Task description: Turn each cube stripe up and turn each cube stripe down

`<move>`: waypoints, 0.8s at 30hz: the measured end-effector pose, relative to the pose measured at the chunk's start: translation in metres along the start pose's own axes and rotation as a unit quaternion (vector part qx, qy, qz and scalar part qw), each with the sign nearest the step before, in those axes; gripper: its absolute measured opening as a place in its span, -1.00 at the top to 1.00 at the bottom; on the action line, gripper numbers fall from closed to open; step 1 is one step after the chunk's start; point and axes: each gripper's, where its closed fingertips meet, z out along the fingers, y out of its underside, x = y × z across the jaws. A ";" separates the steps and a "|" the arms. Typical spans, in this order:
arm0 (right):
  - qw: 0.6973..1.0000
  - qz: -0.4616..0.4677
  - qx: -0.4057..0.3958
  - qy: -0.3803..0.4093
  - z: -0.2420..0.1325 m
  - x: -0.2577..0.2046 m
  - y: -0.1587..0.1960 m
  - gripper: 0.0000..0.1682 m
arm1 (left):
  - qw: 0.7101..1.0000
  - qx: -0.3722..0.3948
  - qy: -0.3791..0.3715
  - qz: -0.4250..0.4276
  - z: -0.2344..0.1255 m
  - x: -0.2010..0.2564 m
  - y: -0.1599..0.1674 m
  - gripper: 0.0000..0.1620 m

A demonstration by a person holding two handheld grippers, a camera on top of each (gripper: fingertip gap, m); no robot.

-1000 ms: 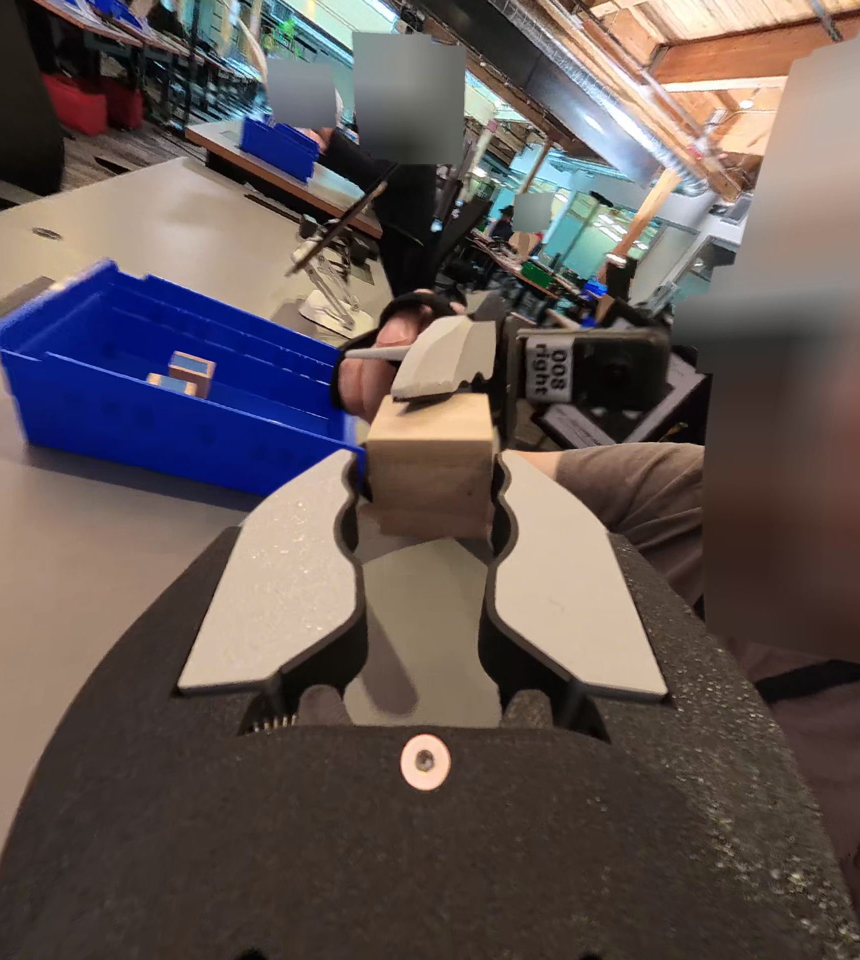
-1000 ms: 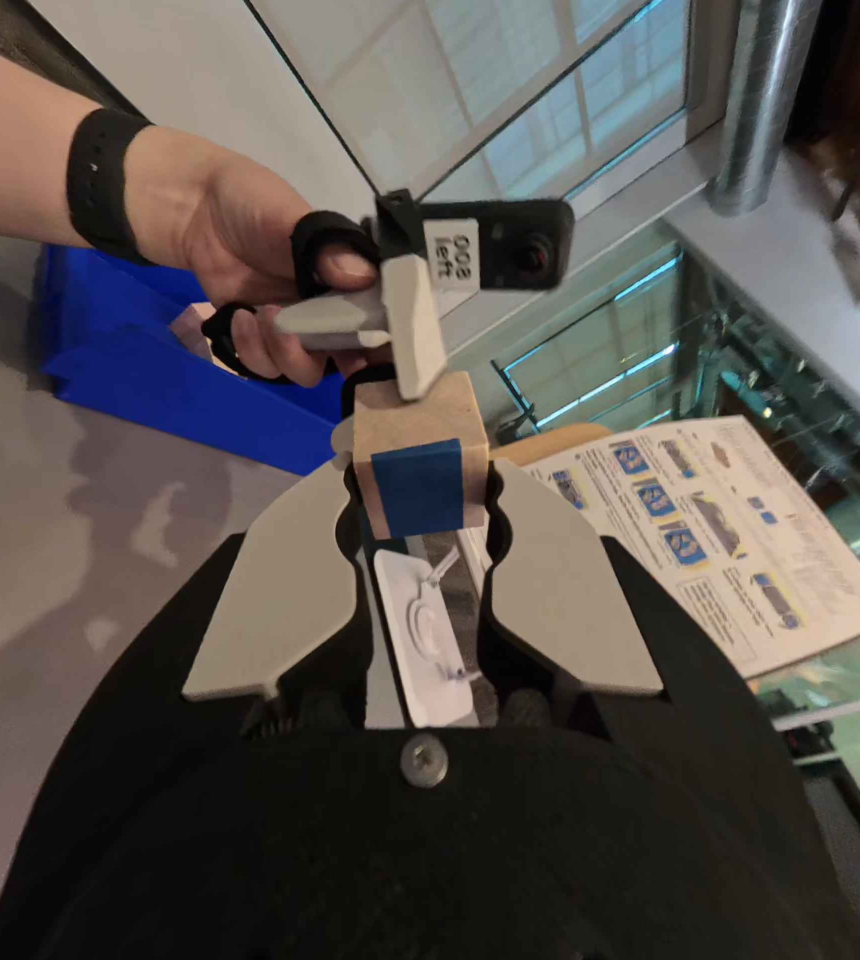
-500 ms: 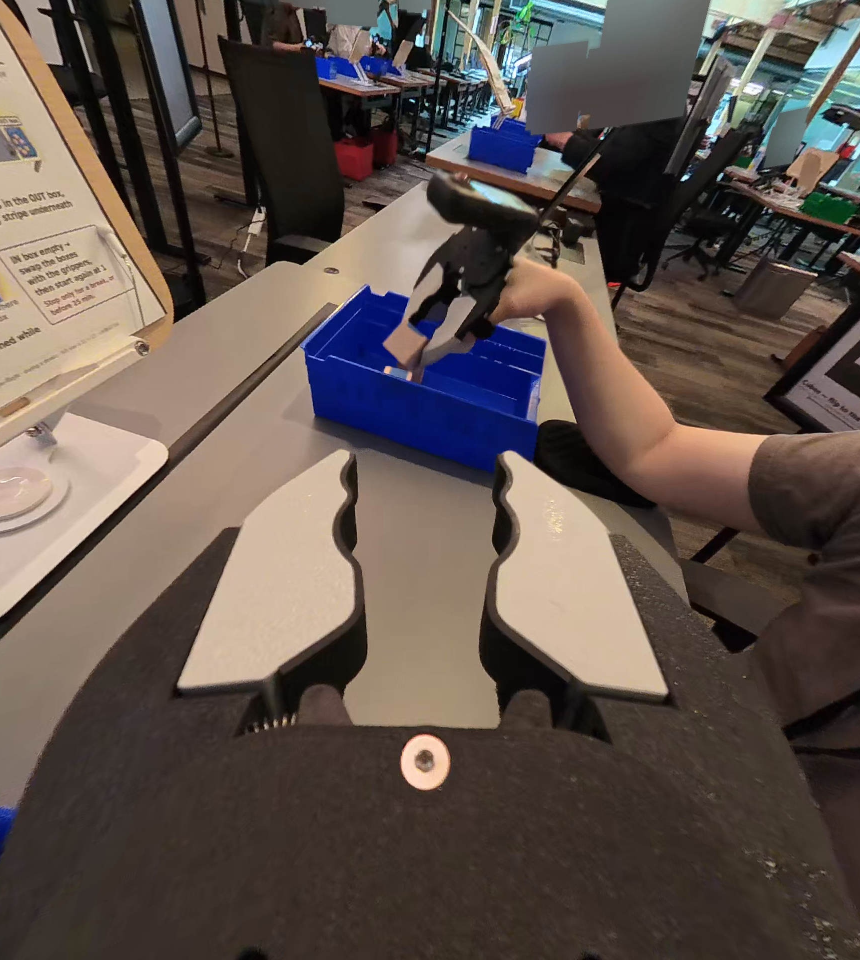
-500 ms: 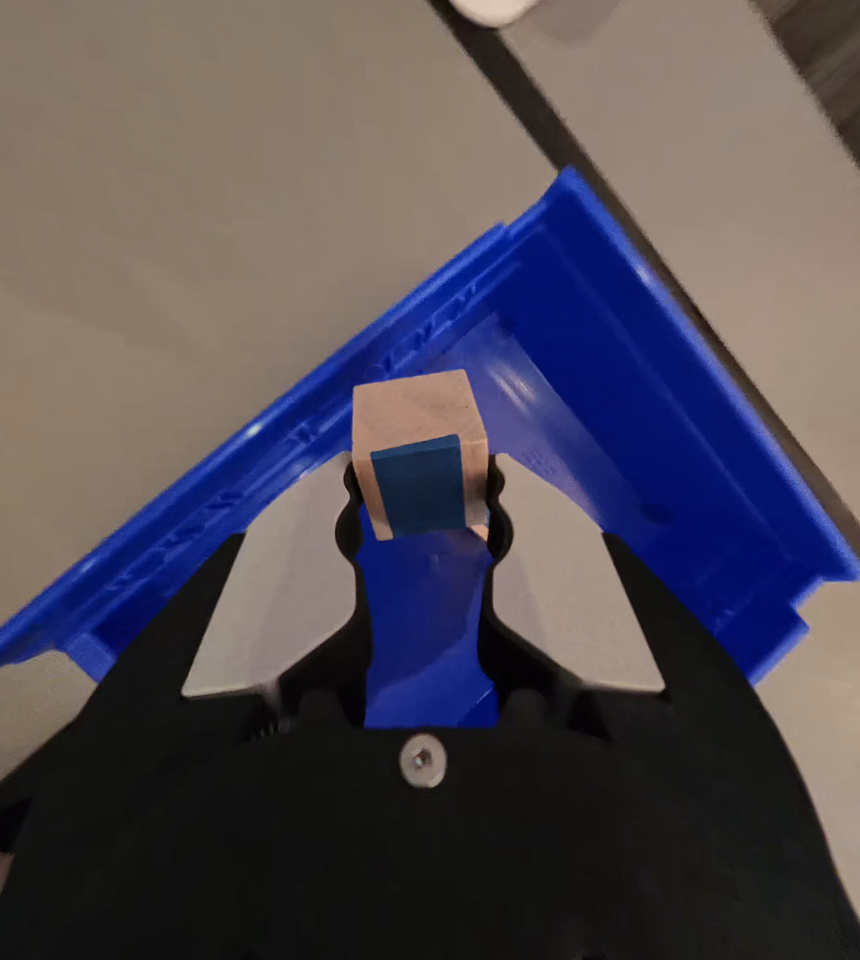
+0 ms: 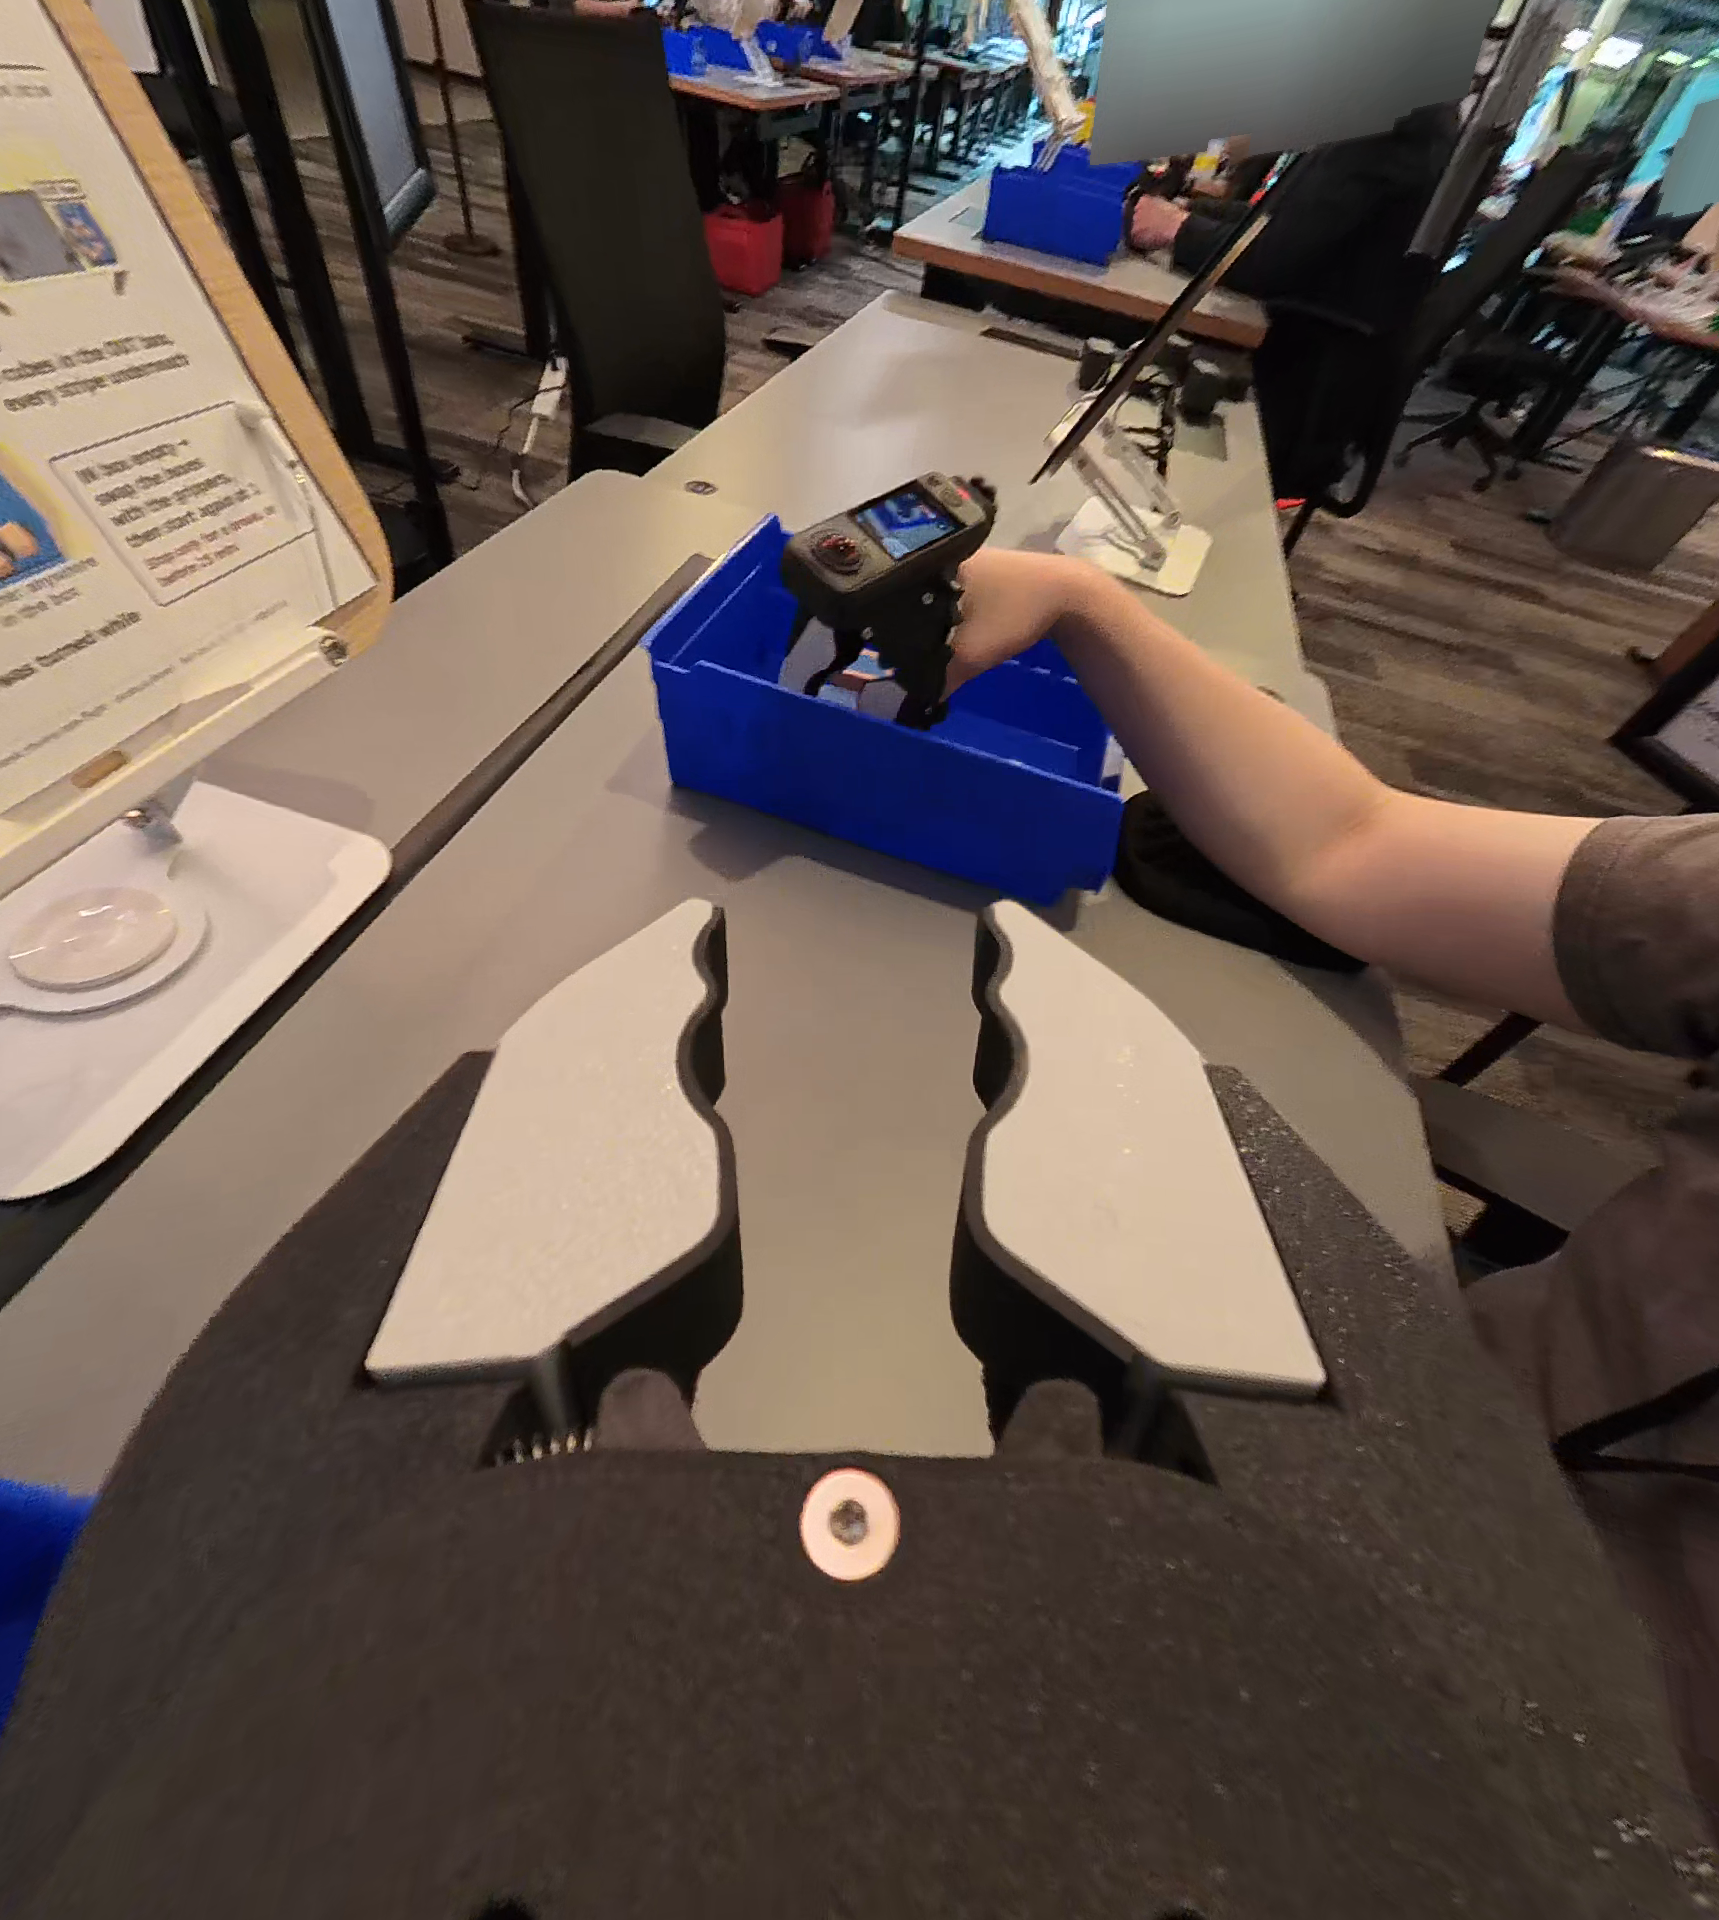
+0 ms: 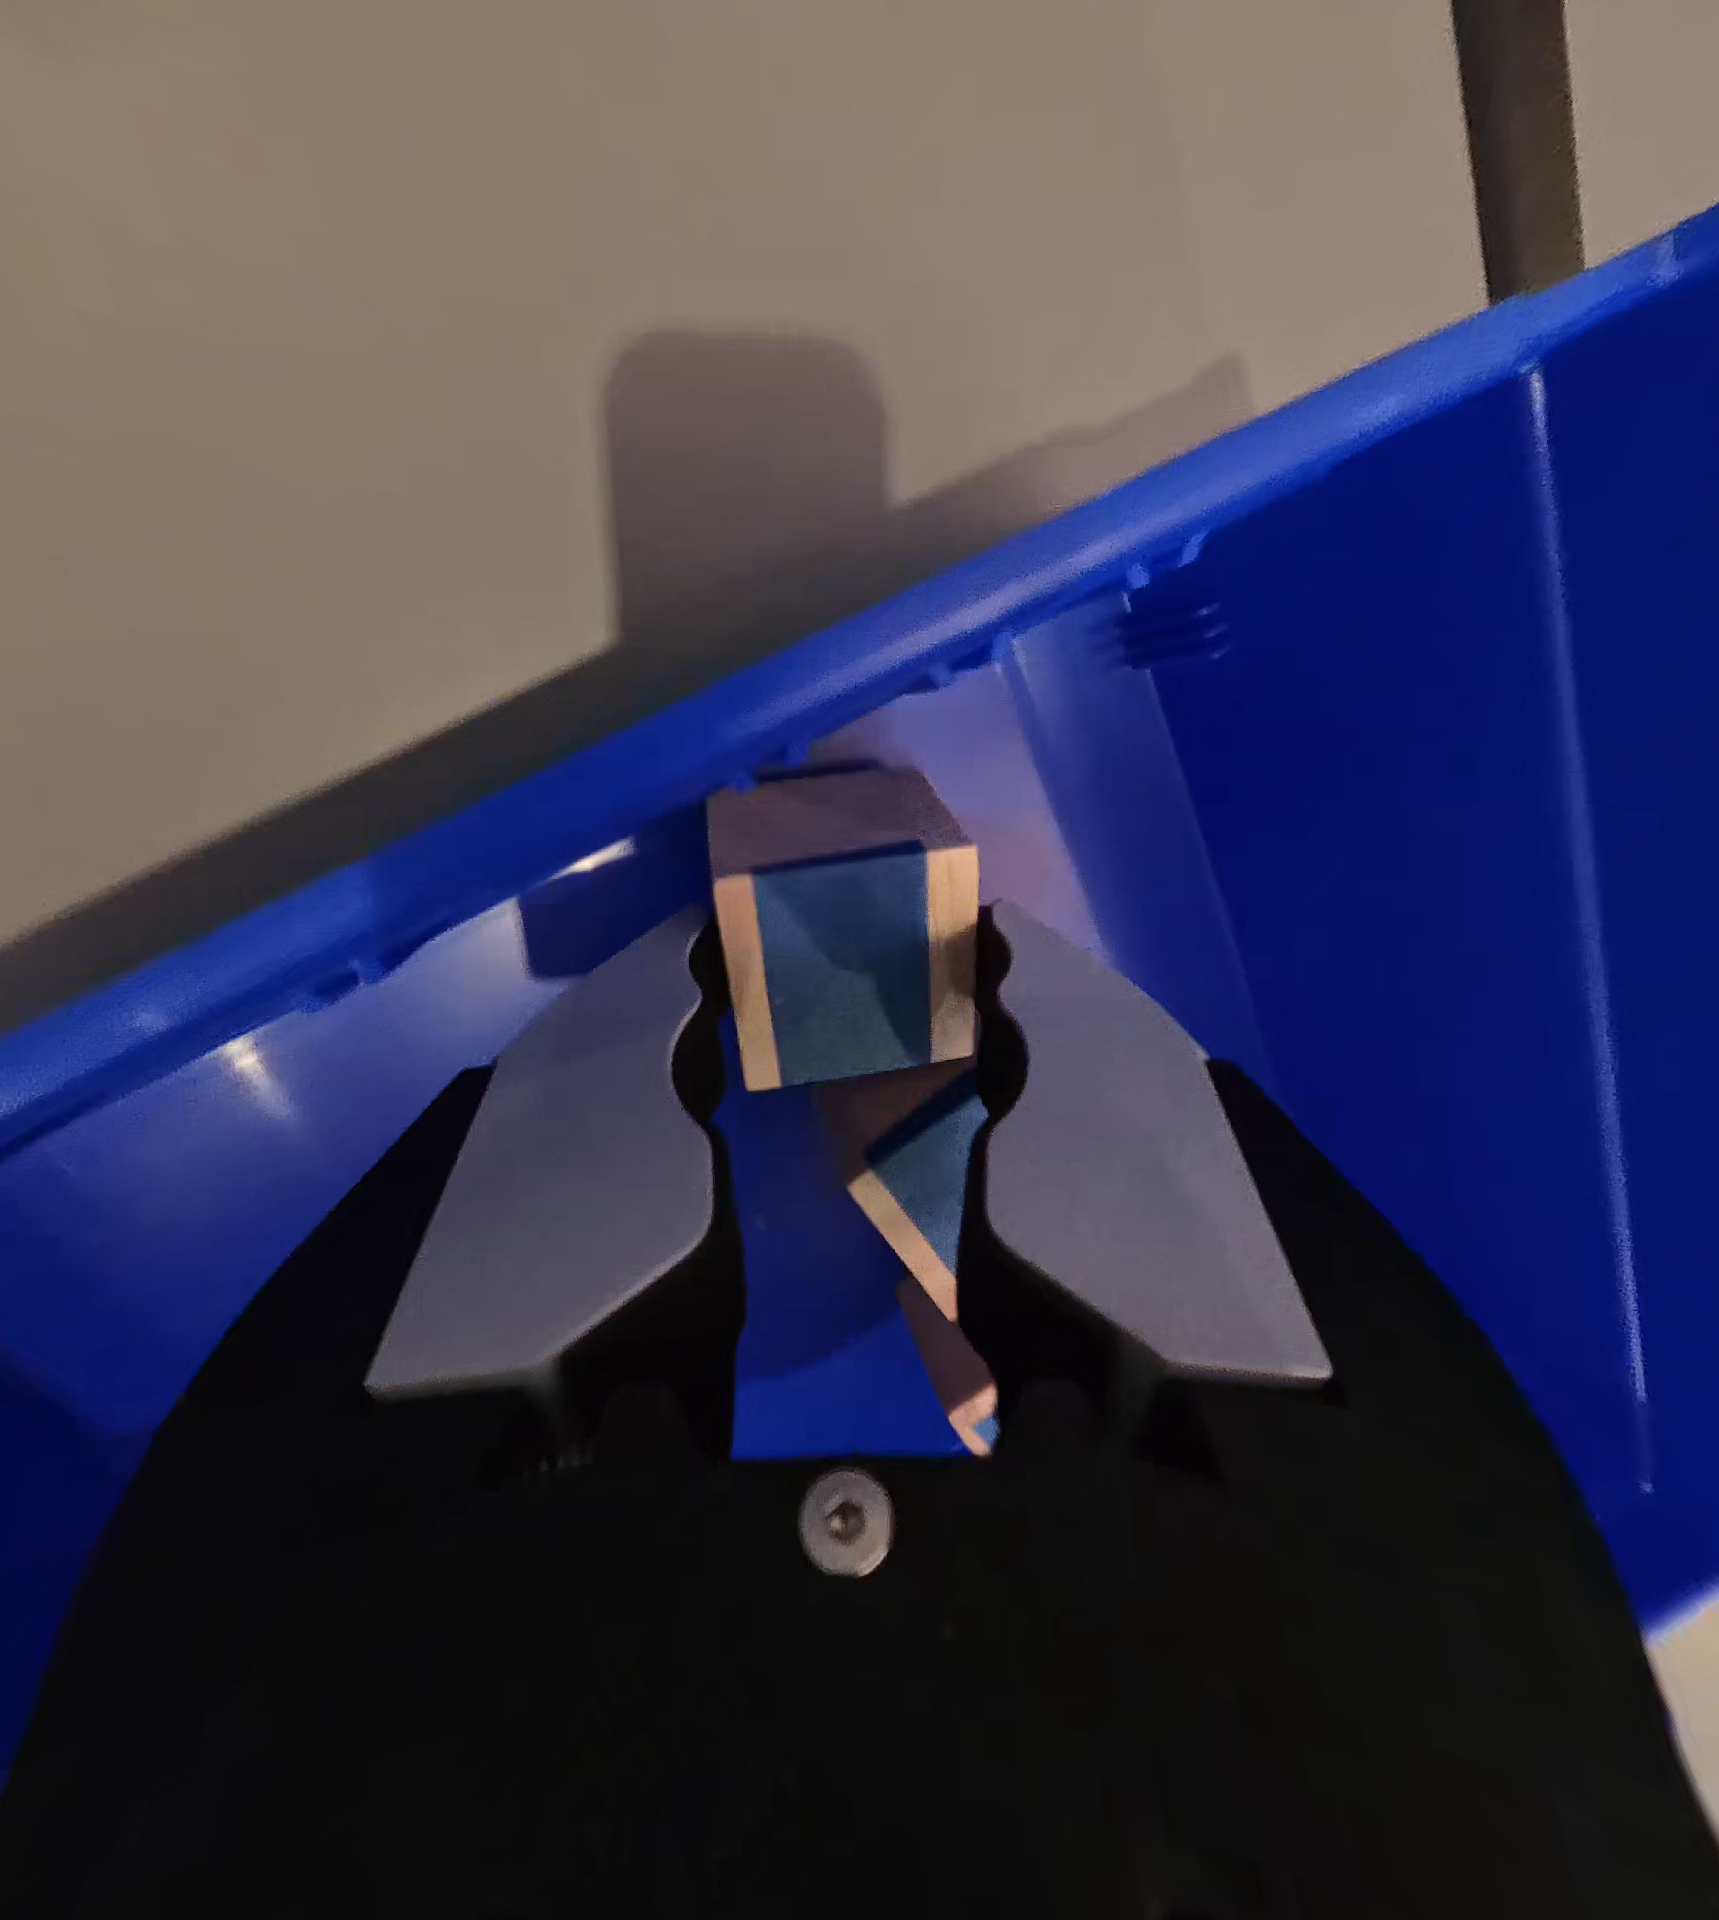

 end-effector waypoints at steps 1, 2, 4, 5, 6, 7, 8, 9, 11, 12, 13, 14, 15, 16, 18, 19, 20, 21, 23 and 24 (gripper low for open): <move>1.000 0.003 0.002 -0.003 0.001 -0.001 -0.001 0.45 | 1.000 0.000 -0.006 0.002 -0.002 -0.002 0.000 0.46; 1.000 0.002 0.004 -0.003 0.002 -0.001 -0.001 0.45 | 1.000 0.001 -0.008 0.001 -0.004 -0.003 0.000 0.45; 1.000 -0.001 0.006 0.008 0.003 0.002 -0.001 0.44 | 1.000 0.009 -0.009 -0.004 -0.011 -0.005 -0.002 0.45; 1.000 -0.002 0.007 0.017 0.001 0.005 -0.001 0.43 | 1.000 0.011 -0.012 -0.006 -0.015 -0.006 -0.003 0.44; 1.000 -0.002 0.014 0.024 -0.002 0.008 -0.001 0.43 | 1.000 0.009 -0.021 -0.006 -0.021 -0.009 -0.002 0.43; 0.999 0.001 0.026 0.029 -0.007 0.009 -0.003 0.41 | 0.999 0.003 -0.039 -0.004 -0.028 -0.015 0.000 0.42; 0.999 0.005 0.041 0.036 -0.013 0.012 -0.005 0.39 | 0.998 -0.006 -0.062 -0.003 -0.038 -0.022 0.004 0.41; 0.997 0.007 0.056 0.044 -0.021 0.014 -0.008 0.38 | 0.995 -0.019 -0.094 -0.004 -0.049 -0.031 0.009 0.40; 0.994 0.010 0.091 0.060 -0.039 0.018 -0.015 0.38 | 0.982 -0.058 -0.176 -0.015 -0.079 -0.057 0.027 0.40; 0.992 0.010 0.108 0.066 -0.047 0.018 -0.019 0.38 | 0.974 -0.076 -0.213 -0.028 -0.094 -0.068 0.037 0.40; 0.990 0.009 0.122 0.070 -0.054 0.018 -0.023 0.39 | 0.963 -0.094 -0.246 -0.052 -0.108 -0.079 0.049 0.42; 0.988 0.007 0.132 0.074 -0.060 0.018 -0.026 0.39 | 0.950 -0.118 -0.278 -0.077 -0.122 -0.090 0.062 0.42; 0.987 0.005 0.138 0.078 -0.064 0.018 -0.028 0.39 | 0.936 -0.144 -0.306 -0.095 -0.134 -0.099 0.076 0.43; 0.987 0.002 0.142 0.080 -0.066 0.018 -0.030 0.39 | 0.923 -0.175 -0.328 -0.104 -0.144 -0.107 0.090 0.43; 0.986 -0.001 0.144 0.079 -0.067 0.016 -0.031 0.39 | 0.908 -0.243 -0.329 -0.090 -0.150 -0.113 0.117 0.47; 0.987 -0.001 0.142 0.077 -0.066 0.015 -0.031 0.39 | 0.908 -0.275 -0.309 -0.071 -0.146 -0.111 0.130 0.46; 0.988 -0.001 0.137 0.077 -0.064 0.014 -0.030 0.39 | 0.908 -0.302 -0.286 -0.044 -0.141 -0.109 0.141 0.45; 0.988 -0.001 0.133 0.075 -0.061 0.014 -0.028 0.39 | 0.913 -0.316 -0.258 -0.014 -0.133 -0.105 0.149 0.40; 0.989 -0.001 0.127 0.069 -0.058 0.012 -0.026 0.39 | 0.919 -0.325 -0.220 0.038 -0.120 -0.101 0.160 0.40; 0.990 -0.001 0.128 0.067 -0.057 0.012 -0.026 0.39 | 0.916 -0.335 -0.213 0.048 -0.117 -0.101 0.166 0.40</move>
